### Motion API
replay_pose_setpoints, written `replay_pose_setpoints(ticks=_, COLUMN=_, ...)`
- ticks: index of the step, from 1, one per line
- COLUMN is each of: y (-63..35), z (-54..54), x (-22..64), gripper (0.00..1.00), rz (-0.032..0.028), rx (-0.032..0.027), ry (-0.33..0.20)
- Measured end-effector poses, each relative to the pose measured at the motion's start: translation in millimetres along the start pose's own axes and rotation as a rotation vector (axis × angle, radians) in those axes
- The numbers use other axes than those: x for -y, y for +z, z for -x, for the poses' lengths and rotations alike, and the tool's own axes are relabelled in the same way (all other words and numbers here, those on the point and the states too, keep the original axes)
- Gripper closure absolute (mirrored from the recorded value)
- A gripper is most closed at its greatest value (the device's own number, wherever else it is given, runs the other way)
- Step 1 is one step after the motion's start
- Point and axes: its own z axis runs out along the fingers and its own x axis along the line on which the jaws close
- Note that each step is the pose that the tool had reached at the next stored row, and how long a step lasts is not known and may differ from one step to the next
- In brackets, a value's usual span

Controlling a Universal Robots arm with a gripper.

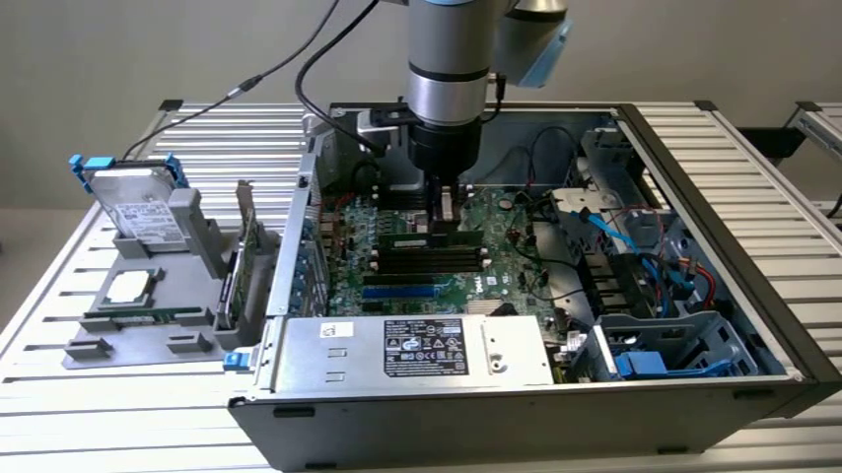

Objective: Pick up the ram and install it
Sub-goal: 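Pick up the ram and move it above insertion slot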

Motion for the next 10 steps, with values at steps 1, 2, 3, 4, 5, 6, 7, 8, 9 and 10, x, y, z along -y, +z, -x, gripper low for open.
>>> replay_pose_setpoints(ticks=1, y=0.0, z=0.0, x=1.5, gripper=0.86, rz=0.002, rx=-0.0001, ry=0.0)
replay_pose_setpoints(ticks=2, y=0.0, z=0.0, x=3.2, gripper=0.86, rz=0.0044, rx=0.0001, ry=0.0)
replay_pose_setpoints(ticks=3, y=0.0, z=-0.1, x=5.2, gripper=0.86, rz=0.0079, rx=0.0001, ry=-0.001)
replay_pose_setpoints(ticks=4, y=-0.1, z=-0.1, x=5.8, gripper=0.86, rz=0.011, rx=0.0, ry=-0.001)
replay_pose_setpoints(ticks=5, y=-0.1, z=-0.2, x=5.9, gripper=0.86, rz=0.0124, rx=-0.0002, ry=-0.001)
replay_pose_setpoints(ticks=6, y=-0.1, z=-0.2, x=5.9, gripper=0.86, rz=0.0135, rx=-0.0002, ry=-0.001)
replay_pose_setpoints(ticks=7, y=-0.1, z=-0.1, x=5.9, gripper=0.86, rz=0.0152, rx=0.0001, ry=-0.001)
replay_pose_setpoints(ticks=8, y=0.0, z=-0.1, x=5.9, gripper=0.86, rz=0.0151, rx=0.0001, ry=-0.001)
replay_pose_setpoints(ticks=9, y=0.0, z=-0.1, x=6.0, gripper=0.86, rz=0.0151, rx=0.0002, ry=-0.001)
replay_pose_setpoints(ticks=10, y=0.0, z=-0.1, x=6.0, gripper=0.86, rz=0.0151, rx=0.0002, ry=-0.001)
